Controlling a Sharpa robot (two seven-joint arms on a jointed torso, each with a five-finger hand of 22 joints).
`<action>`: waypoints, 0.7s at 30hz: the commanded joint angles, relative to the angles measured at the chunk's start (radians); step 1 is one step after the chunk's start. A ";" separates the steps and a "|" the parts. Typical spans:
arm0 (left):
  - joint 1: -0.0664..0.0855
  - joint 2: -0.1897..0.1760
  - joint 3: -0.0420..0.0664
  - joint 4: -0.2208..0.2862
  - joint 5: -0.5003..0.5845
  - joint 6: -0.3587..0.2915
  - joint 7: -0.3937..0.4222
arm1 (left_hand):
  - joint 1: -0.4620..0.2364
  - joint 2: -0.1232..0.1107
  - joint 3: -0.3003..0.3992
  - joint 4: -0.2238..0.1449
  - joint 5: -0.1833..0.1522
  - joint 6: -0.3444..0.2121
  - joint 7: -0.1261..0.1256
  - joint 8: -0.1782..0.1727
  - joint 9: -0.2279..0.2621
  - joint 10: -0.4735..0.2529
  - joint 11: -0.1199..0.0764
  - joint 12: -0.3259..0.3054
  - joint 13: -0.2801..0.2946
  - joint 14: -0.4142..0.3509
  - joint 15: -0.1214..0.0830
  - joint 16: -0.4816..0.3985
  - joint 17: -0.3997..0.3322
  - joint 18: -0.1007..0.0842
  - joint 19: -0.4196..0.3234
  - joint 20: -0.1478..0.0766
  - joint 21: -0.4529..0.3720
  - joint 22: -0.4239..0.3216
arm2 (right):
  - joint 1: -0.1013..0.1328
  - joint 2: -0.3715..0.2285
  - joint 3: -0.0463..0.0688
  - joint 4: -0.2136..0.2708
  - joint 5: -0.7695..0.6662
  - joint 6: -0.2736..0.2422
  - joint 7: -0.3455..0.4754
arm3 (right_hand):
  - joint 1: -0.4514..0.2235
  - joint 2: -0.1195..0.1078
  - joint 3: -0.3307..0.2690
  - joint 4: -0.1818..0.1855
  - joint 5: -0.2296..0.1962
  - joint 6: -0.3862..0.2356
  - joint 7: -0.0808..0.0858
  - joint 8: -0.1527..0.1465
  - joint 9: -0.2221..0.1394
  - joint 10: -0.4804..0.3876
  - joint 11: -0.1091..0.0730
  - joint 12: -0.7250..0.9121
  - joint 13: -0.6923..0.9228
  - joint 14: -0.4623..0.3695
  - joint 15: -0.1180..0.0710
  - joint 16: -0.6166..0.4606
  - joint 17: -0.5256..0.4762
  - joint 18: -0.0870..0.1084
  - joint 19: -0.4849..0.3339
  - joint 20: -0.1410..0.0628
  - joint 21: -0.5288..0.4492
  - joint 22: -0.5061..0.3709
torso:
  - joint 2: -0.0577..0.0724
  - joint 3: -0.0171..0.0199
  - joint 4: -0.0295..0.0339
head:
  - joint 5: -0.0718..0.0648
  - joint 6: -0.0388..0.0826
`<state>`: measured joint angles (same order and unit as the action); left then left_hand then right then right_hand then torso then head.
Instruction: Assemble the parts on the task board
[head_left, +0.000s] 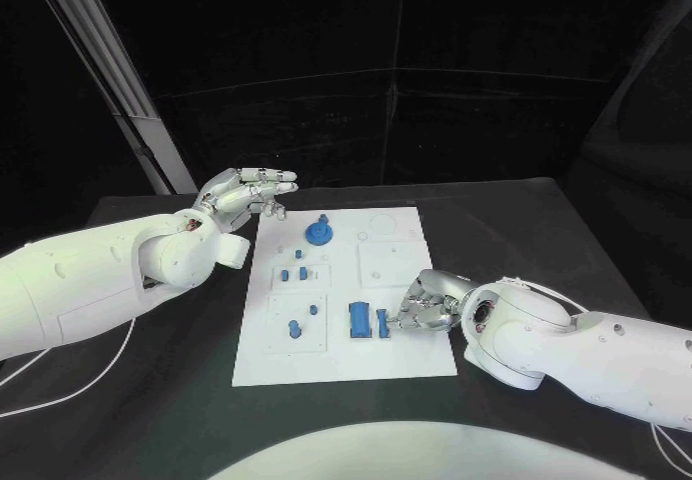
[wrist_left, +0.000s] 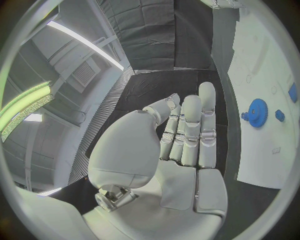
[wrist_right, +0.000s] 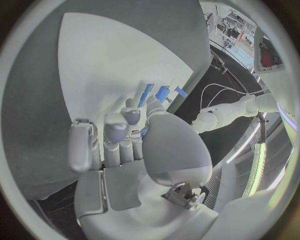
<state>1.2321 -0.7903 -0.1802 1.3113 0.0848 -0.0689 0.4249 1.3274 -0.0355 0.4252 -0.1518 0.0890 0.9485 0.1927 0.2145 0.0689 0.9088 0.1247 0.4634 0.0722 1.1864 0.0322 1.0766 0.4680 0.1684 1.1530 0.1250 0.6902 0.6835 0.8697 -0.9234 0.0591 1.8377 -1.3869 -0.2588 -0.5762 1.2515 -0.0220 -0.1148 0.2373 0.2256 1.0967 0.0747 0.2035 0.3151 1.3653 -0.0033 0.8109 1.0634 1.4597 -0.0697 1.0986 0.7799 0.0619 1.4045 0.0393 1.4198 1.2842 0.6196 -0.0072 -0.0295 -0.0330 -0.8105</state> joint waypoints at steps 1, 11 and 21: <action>0.002 0.000 0.001 -0.001 0.002 0.008 0.006 | -0.003 0.007 -0.005 -0.003 0.001 -0.009 0.001 0.006 -0.001 -0.006 -0.001 0.007 -0.001 -0.007 -0.001 0.002 -0.002 0.015 -0.005 0.003 -0.006 -0.002 | 0.002 -0.026 0.001 0.017 0.037 -0.066 0.073 | 0.011 -0.004 -0.018 0.004 0.026 -0.024 0.008 -0.015 -0.004 -0.025 0.006 -0.053 -0.034 -0.013 0.003 -0.025 -0.032 0.010 -0.020 0.004 -0.019 -0.031 | -0.003 0.0014 0.0002 | 0.004 0.001; 0.001 0.013 0.000 -0.024 0.008 0.005 0.033 | -0.045 0.001 -0.031 0.023 -0.001 -0.008 -0.005 0.014 0.000 -0.004 -0.005 0.021 0.000 -0.031 0.005 -0.013 -0.022 0.013 -0.020 0.008 -0.022 -0.010 | 0.019 -0.066 0.021 -0.069 0.508 -0.183 0.483 | 0.166 0.048 -0.010 -0.041 0.073 -0.094 0.045 -0.055 -0.024 -0.158 0.037 -0.373 -0.282 -0.098 0.031 -0.323 -0.332 0.083 -0.230 0.032 -0.294 -0.413 | -0.025 -0.0060 -0.0010 | 0.000 0.035; -0.010 0.044 0.000 -0.087 0.120 0.000 0.081 | -0.081 0.011 -0.133 0.094 0.000 0.016 -0.013 0.028 -0.003 0.020 0.005 -0.011 -0.011 -0.223 0.038 -0.345 -0.178 0.010 -0.189 0.047 -0.261 -0.166 | 0.063 0.059 0.031 -0.350 1.039 -0.044 0.905 | 0.254 0.048 0.007 -0.068 0.014 -0.188 0.129 -0.132 -0.091 -0.339 0.139 -0.662 -0.659 -0.420 0.163 -0.727 -0.515 0.105 -0.551 0.147 -0.848 -0.861 | -0.068 -0.0153 -0.0146 | -0.004 0.090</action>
<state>1.2206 -0.7477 -0.1809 1.2282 0.1391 -0.0711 0.4604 1.2501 -0.0284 0.2935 -0.0562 0.0890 0.9636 0.1823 0.2402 0.0660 0.9321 0.1311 0.4447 0.0617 0.9778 0.0664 0.7213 0.2853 0.1685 0.9672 0.1752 0.4238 0.5110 0.9290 -0.8682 0.0906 1.4952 -0.5944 -0.3616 0.1140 1.4989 0.0282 -0.1076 0.1723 0.2388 0.9105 0.2005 0.0731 0.2251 1.0301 0.1397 0.1520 0.4099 1.0451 0.0940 0.3775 0.2675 0.1638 0.8585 0.1806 0.5823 0.4289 0.5694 -0.0180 -0.0371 -0.0369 -0.7323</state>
